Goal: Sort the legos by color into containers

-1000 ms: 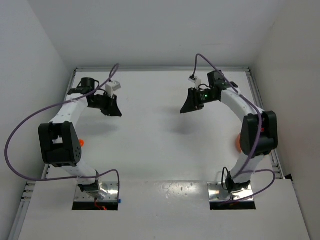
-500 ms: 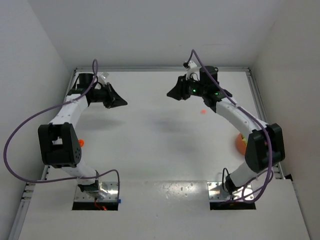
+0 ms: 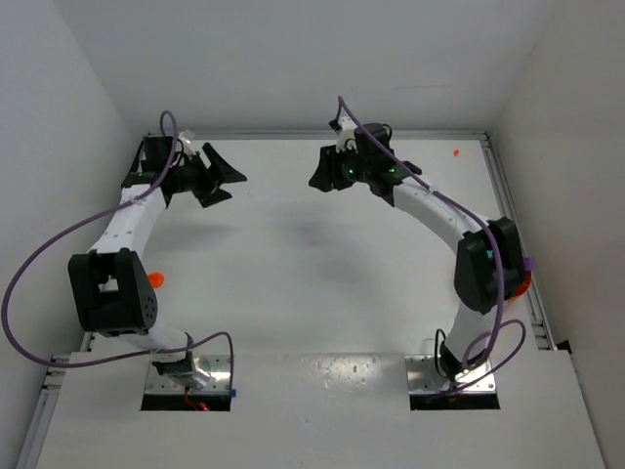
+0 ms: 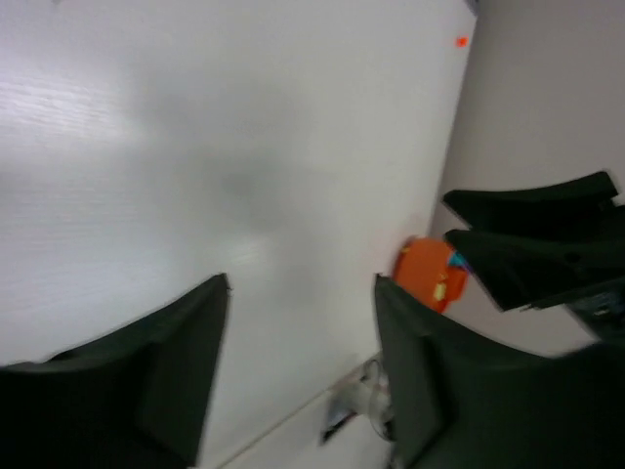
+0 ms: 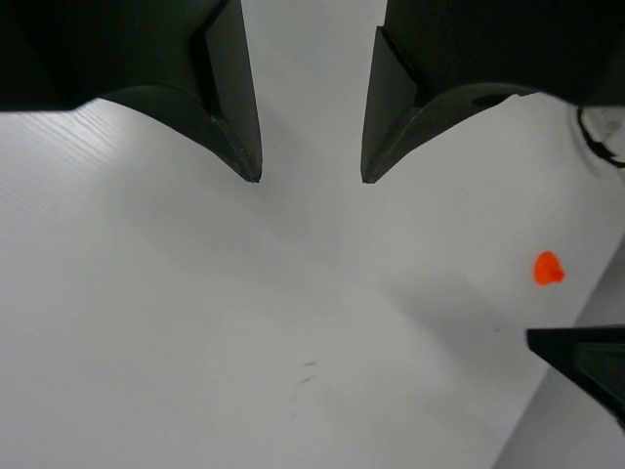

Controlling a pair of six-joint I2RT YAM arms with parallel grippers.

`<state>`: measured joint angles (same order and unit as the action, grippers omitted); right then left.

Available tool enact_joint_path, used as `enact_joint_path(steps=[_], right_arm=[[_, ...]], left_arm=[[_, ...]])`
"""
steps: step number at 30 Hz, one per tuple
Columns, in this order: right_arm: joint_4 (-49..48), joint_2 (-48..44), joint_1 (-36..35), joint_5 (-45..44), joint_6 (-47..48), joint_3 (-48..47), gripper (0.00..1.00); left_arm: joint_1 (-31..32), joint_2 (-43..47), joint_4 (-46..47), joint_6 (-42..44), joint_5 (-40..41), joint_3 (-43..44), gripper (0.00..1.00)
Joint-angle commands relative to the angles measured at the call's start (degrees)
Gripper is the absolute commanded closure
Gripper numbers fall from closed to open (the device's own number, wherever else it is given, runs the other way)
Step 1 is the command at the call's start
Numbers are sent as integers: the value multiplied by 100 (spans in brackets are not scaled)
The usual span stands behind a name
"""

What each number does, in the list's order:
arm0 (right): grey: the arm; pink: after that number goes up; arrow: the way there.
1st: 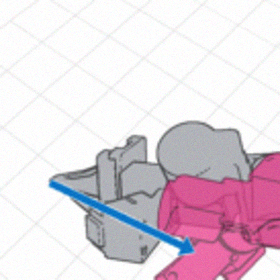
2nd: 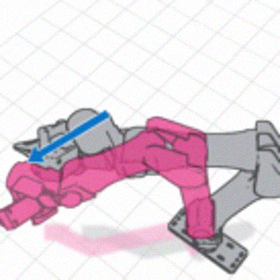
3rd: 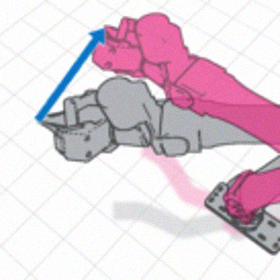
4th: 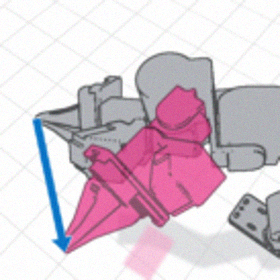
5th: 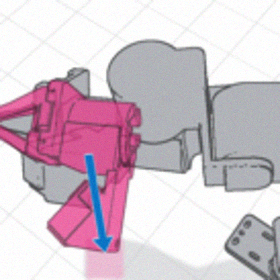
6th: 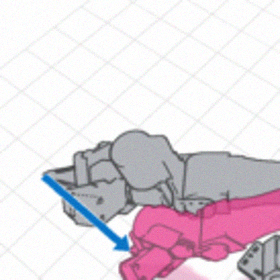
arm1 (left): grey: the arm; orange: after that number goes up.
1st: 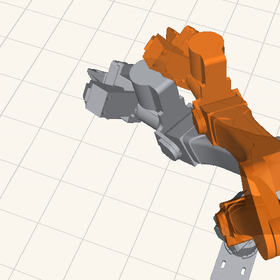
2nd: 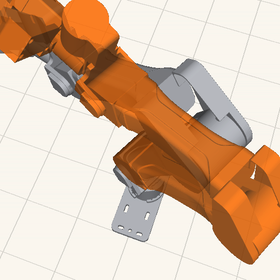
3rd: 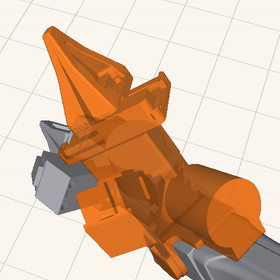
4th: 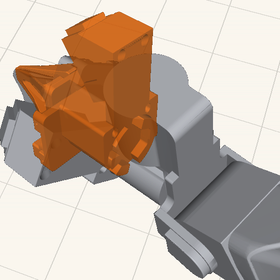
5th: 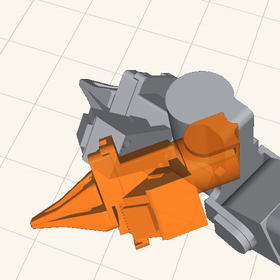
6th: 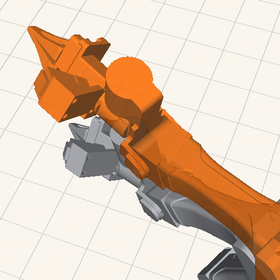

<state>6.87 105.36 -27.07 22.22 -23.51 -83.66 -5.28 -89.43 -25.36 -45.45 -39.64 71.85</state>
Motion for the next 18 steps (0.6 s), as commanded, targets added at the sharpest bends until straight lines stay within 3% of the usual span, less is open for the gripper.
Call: enact_joint_path(steps=[1,3,5,8,10,14,18], right_arm=[[271,-848,-61,-1235,961,296,54],[27,-1113,-62,-1456,1128,734,49],[-63,-1307,70,-1799,1033,1016,39],[-63,-1526,123,-2440,839,1219,39],[163,-1580,175,-2511,1232,1220,40],[797,-1072,667,-2573,1235,432,46],[1263,-160,1238,-2634,1374,-536,51]], left_arm=[[18,495,109,1133,491,101,20],[-148,733,111,1572,588,-100,1],[-376,1022,111,1960,518,-276,0],[-1026,1024,-170,2303,-31,-338,0],[-1395,1024,-258,2758,-500,-339,0],[-1125,1024,-785,3717,210,-155,0],[-941,1024,-1040,4316,26,-154,0]])
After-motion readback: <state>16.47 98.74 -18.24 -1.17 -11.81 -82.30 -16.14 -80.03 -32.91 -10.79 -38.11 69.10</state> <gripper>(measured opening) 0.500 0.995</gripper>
